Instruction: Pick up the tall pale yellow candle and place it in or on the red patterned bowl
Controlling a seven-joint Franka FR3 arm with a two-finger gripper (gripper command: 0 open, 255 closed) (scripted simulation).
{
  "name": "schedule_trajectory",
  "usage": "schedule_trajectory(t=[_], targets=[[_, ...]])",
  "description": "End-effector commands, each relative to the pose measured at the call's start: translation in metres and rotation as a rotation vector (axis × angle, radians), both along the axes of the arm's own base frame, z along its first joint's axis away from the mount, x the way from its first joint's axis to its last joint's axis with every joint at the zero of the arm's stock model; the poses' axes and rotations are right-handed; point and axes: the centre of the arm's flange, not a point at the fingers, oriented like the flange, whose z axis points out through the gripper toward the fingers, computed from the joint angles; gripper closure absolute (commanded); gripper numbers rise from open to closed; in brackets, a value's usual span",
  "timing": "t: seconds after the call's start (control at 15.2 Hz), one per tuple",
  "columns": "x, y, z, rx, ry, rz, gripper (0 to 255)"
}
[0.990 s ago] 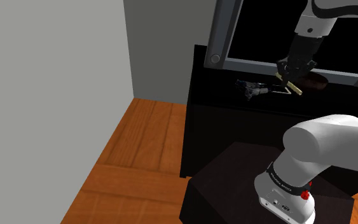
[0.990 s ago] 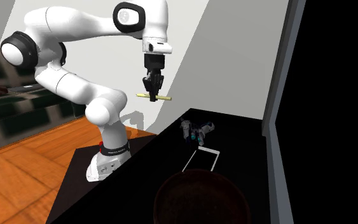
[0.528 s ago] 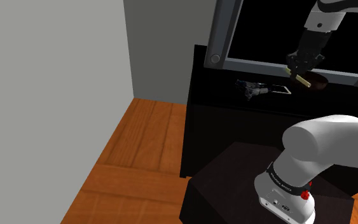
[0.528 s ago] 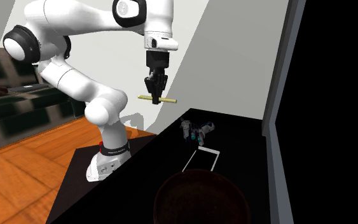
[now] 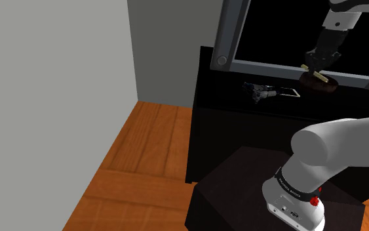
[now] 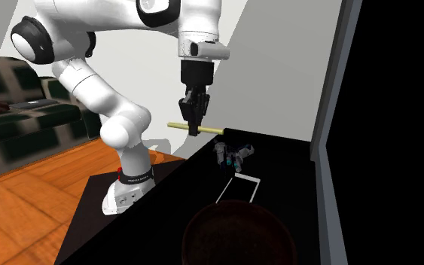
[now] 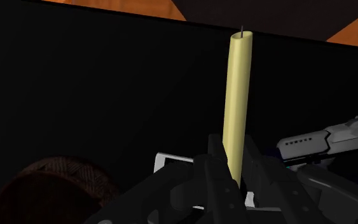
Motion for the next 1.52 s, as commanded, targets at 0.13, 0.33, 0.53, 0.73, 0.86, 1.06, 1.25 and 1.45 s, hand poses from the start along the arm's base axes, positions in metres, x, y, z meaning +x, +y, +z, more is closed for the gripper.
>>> schedule_trajectory(t=[0.13,0.33,0.53,0.73,0.86,1.06,1.25,1.45], targets=[[-0.002,-0.053,0.000,-0.001,0.001,0.000,255],[-0.003,-0.093,0.000,-0.001,0.001,0.000,255],[-0.004,-0.133,0.000,-0.001,0.001,0.000,255],[-0.005,-0.172,0.000,-0.001,0.001,0.000,255],[-0.006,-0.199,0.001,-0.001,0.001,0.000,255],[-0.007,-0.238,0.001,-0.001,0.001,0.000,255],[-0.007,-0.256,-0.004,-0.001,0.001,0.000,255],[-0.007,-0.256,-0.020,-0.001,0.001,0.000,255]])
